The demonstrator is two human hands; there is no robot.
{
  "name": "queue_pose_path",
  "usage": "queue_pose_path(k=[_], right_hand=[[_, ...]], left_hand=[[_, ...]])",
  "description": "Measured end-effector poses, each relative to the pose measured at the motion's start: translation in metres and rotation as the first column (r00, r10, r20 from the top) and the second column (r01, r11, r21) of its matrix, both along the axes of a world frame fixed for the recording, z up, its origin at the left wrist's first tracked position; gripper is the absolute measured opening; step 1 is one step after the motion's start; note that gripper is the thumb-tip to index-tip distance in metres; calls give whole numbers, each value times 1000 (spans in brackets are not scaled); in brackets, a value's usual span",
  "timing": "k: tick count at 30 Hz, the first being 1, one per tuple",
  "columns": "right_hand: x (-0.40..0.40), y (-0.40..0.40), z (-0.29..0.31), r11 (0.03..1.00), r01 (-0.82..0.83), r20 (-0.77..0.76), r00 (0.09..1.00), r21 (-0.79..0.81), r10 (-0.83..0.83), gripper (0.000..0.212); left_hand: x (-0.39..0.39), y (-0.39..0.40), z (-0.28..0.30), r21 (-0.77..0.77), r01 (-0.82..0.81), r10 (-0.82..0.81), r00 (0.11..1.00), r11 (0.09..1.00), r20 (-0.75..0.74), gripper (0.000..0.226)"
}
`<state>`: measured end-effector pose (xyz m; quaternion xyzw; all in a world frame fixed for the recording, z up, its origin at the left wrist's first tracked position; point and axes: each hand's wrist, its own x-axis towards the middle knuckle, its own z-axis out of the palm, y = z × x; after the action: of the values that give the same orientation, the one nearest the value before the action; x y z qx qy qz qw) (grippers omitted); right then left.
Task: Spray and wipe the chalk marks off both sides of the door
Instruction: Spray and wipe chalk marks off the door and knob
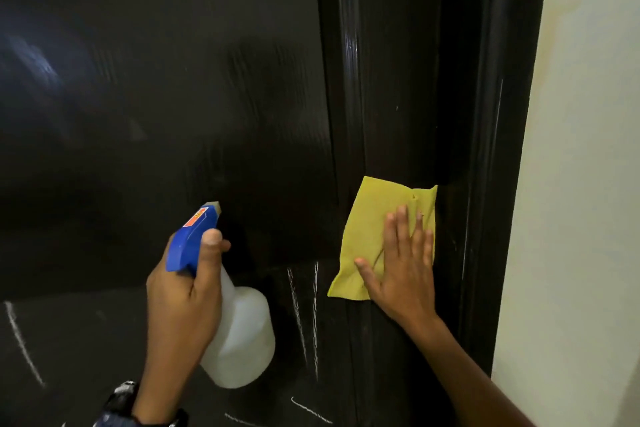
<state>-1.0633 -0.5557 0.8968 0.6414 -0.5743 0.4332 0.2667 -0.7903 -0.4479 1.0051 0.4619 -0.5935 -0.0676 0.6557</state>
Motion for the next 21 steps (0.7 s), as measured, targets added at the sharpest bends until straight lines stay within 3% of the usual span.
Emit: queue_pose_path(k=[5,9,13,17,21], right_hand=[[3,-15,76,992,-2,15,1000,-125,4,91],[-2,-26,92,970,-5,-35,999,-243,-3,89],[-4,-20,18,986,-36,-39,999,-161,30,83],[-5,0,-107,999,-6,-74,997,41,9,75],[-12,6,-139,990,11,-127,992,143,7,72]], left_hand=[[3,-3,3,-47,46,-45,999,998,30,77],[2,-8,-9,-59,69,-68,997,996,23,49],[0,-9,-42,-36,100,-99,995,994,25,59],[-5,-6,-85,-33,129,-128,992,991,14,36],[-14,-3,-125,26,129,-129,992,991,7,40]])
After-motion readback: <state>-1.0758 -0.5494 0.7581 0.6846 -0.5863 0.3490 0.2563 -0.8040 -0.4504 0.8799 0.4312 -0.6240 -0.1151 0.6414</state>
